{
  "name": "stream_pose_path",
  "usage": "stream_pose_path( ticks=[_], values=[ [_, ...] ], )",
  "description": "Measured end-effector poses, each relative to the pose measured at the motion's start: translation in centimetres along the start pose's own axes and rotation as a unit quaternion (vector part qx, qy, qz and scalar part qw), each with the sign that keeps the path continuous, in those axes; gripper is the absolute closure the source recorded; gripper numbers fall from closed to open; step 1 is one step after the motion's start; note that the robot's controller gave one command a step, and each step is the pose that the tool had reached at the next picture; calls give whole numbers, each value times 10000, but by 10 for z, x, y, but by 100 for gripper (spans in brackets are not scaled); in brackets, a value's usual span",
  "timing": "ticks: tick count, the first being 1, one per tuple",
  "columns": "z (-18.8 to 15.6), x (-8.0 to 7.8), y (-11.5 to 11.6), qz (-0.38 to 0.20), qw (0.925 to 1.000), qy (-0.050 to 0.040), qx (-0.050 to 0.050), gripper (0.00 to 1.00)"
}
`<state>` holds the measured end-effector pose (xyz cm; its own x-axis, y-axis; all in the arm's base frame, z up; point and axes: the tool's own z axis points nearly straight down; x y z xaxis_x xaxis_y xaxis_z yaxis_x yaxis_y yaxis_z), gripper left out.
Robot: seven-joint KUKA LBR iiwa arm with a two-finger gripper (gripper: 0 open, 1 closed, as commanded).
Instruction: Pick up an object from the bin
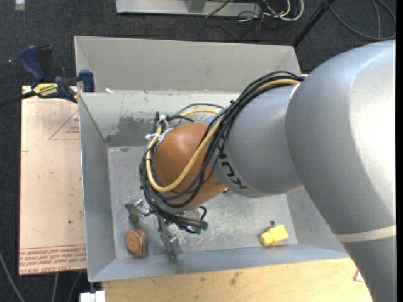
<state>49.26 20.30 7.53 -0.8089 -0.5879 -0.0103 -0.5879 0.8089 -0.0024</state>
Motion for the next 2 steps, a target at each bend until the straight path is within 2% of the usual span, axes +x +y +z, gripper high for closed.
stream_pose_path(
  ticks=[1, 2],
  values=[
    [6, -10, 9, -665, 9978, 14, -10, 0],
    [6, -24, 18, -852, 9964, 32, -23, 0]
  ],
)
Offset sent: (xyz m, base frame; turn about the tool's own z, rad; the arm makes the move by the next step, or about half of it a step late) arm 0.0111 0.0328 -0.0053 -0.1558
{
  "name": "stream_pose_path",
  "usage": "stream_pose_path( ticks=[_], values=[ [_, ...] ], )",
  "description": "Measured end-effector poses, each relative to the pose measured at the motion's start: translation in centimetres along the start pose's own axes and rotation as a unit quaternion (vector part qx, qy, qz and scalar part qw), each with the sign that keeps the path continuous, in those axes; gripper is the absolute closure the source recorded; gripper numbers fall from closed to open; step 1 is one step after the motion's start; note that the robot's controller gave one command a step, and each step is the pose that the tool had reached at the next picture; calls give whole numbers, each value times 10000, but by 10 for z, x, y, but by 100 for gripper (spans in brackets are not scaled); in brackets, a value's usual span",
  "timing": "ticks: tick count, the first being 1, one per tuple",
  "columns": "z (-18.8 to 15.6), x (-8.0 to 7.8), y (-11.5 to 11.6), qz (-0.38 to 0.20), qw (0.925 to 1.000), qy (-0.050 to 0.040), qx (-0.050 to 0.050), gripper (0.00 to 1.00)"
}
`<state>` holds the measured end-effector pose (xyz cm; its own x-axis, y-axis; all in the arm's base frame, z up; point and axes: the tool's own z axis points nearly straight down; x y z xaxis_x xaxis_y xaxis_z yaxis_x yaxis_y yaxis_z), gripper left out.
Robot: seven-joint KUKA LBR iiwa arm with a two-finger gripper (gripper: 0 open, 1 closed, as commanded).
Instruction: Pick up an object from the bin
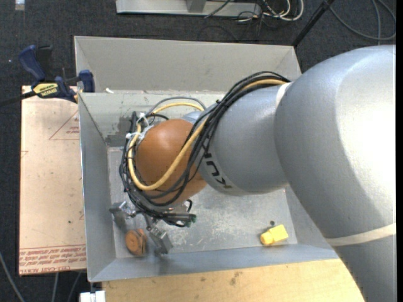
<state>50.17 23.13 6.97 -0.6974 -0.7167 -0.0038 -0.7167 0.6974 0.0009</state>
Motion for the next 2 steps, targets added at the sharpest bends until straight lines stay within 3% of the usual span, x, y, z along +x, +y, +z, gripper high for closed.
stream_pose_path(
  ticks=[1, 2],
  values=[
    [-5, 9, 5, -643, 9979, 3, -4, 100],
    [-5, 9, 5, -642, 9979, 4, -4, 100]
  ],
)
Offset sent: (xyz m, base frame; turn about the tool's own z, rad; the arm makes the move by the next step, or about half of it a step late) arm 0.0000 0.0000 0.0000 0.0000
